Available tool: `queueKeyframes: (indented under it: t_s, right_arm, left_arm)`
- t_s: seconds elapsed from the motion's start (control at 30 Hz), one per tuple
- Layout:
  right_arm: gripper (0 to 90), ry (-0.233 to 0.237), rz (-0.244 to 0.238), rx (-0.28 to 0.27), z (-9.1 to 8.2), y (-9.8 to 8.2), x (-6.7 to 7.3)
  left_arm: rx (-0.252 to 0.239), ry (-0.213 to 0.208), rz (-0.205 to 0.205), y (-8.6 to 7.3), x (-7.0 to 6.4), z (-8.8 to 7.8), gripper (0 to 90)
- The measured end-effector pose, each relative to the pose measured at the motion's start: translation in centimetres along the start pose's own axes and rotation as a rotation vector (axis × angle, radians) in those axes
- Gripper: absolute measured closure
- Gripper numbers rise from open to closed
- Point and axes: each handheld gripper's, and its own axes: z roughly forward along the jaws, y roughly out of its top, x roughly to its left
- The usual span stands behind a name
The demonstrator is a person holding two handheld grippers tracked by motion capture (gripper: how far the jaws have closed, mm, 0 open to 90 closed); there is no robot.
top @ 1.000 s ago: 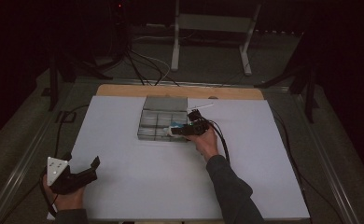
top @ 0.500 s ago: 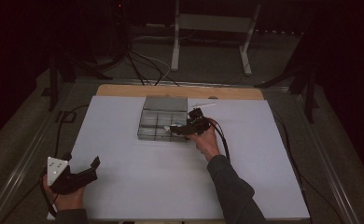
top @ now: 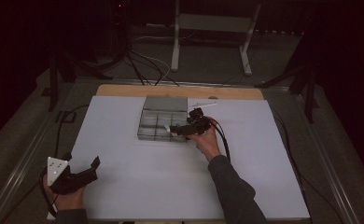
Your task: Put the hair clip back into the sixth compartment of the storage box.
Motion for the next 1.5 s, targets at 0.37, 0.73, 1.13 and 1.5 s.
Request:
queueKeyframes:
  t_s: [0.37,0.73,1.13,1.5]
  right_arm:
    - [0.0,-0.023,-0.014,-0.024,-1.2,0.2,0.1]
    - [0.0,-0.052,-0.027,-0.049,-3.5,-0.4,-0.1]
    - [0.0,-0.109,-0.053,-0.054,-5.7,-2.3,-0.5]
    - [0.0,-0.159,-0.083,-0.06,-8.6,-4.6,-1.0]
  left_arm:
    - [-0.001,0.0,-0.001,0.0,0.0,0.0,0.6]
    - [0.004,0.0,0.004,0.0,-0.1,0.0,0.6]
    - [0.003,0.001,0.001,0.0,-0.1,0.0,0.6]
    - [0.0,0.0,-0.002,0.0,-0.1,-0.1,0.6]
